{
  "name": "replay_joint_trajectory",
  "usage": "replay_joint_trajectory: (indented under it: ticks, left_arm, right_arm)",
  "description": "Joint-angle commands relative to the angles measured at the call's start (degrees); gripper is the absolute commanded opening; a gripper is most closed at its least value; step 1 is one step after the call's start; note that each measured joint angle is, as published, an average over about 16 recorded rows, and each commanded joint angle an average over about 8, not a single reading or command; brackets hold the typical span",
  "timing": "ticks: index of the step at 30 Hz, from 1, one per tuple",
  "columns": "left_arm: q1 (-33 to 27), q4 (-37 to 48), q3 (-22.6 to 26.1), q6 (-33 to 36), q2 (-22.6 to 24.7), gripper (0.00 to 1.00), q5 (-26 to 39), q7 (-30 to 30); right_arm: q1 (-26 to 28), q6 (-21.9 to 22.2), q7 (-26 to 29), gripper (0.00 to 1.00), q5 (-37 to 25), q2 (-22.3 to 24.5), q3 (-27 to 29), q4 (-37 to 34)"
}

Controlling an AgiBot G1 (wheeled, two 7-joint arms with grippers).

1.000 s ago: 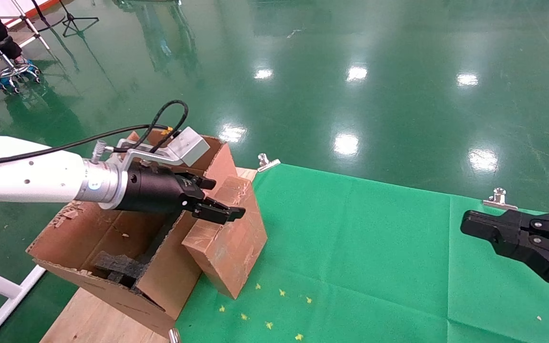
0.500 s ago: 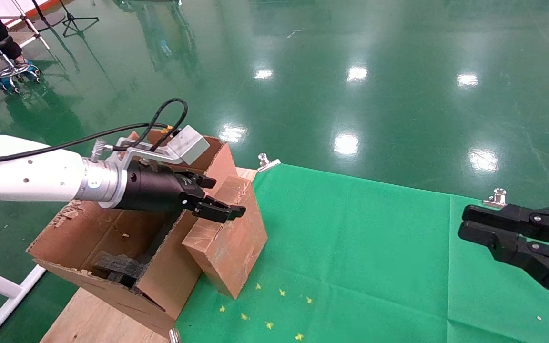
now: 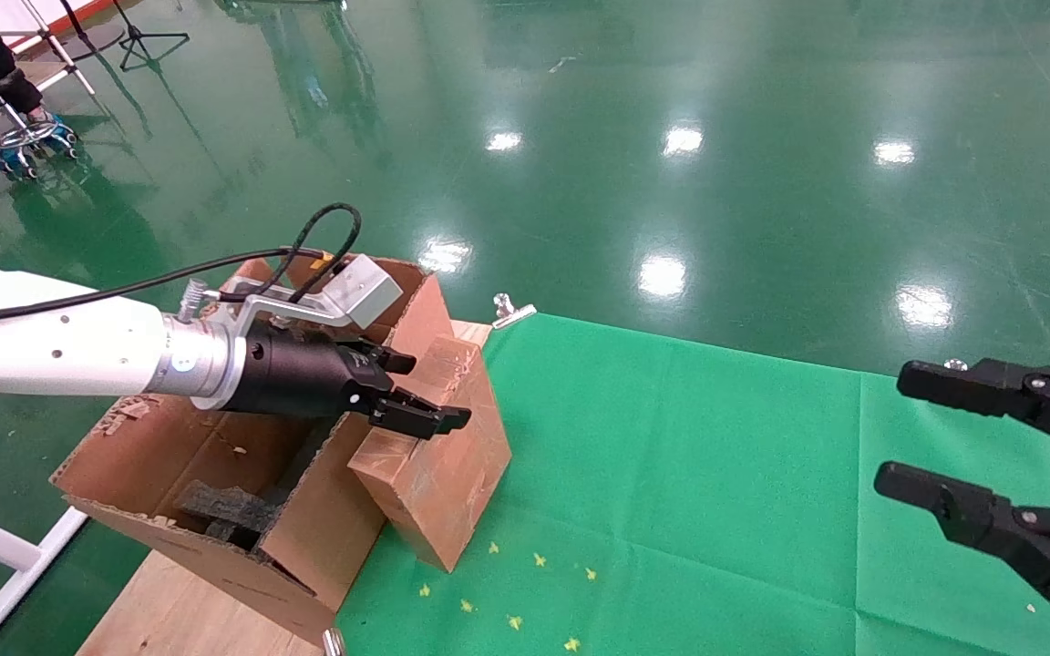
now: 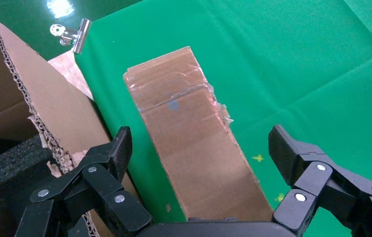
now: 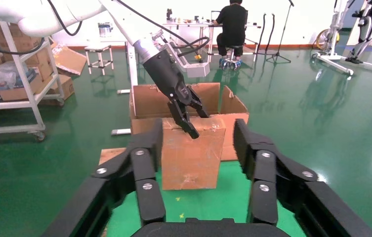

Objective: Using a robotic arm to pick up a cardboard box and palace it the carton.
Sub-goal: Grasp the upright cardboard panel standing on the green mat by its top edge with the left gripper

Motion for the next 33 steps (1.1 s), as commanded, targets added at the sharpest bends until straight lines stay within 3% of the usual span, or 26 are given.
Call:
replay_joint_trajectory:
  ticks: [1,8,33]
  left_arm:
    - [0.2,0.0,0.0,0.0,0.0,0.87,-0.3,0.1]
    - [0.2,0.0,0.0,0.0,0.0,0.0,-0.3,0.1]
    - [0.0,0.1,-0.1,-0.1,0.0,0.0,-0.1,0.1]
  right_arm:
    - [0.0,0.0,0.0,1.0,0.0,0.0,0.0,0.0]
    - [0.0,0.0,0.0,1.0,0.0,0.0,0.0,0.0]
    - [0.0,0.0,0.0,1.0,0.0,0.0,0.0,0.0]
